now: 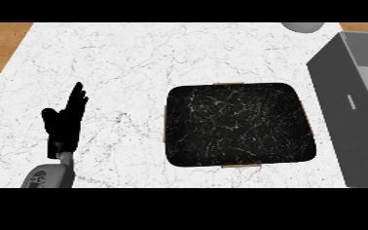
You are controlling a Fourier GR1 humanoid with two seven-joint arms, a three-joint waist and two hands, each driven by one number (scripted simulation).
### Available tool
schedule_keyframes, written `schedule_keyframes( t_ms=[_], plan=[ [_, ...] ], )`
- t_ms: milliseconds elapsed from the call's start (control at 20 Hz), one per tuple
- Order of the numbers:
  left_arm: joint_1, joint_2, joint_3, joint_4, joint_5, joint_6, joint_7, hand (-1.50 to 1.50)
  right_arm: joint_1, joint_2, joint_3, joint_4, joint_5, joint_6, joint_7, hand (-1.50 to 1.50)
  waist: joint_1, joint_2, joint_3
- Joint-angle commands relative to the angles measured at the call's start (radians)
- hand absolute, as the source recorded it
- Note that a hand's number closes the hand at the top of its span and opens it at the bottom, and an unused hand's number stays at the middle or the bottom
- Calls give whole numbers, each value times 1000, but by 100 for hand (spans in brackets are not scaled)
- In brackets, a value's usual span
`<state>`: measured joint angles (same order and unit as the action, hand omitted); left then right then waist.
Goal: Pick the cupcake from the tray and place it in the cardboard box
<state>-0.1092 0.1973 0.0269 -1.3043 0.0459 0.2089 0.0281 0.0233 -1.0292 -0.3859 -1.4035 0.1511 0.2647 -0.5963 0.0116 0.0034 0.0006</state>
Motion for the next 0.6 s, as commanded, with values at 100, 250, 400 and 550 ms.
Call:
schedule_keyframes(
  t_ms=[100, 250, 400, 550],
  plan=[
    [-43, -27, -19, 0, -19, 18, 38, 0, -228, 70, 143, 289, 131, -71, -16, 150, 30, 7, 1],
    [43, -17, -22, -69, -21, 8, 36, 0, -293, 108, 195, 340, 187, -56, 39, -150, 19, 0, 0],
    [13, -40, -33, -31, -34, 16, 6, 0, -357, 122, 205, 490, 151, 48, -38, -150, 20, 3, 1],
    [-44, -46, -15, 29, -19, 7, 18, 0, -424, 147, 188, 633, 141, 69, -166, -150, 15, 6, 1]
  ],
)
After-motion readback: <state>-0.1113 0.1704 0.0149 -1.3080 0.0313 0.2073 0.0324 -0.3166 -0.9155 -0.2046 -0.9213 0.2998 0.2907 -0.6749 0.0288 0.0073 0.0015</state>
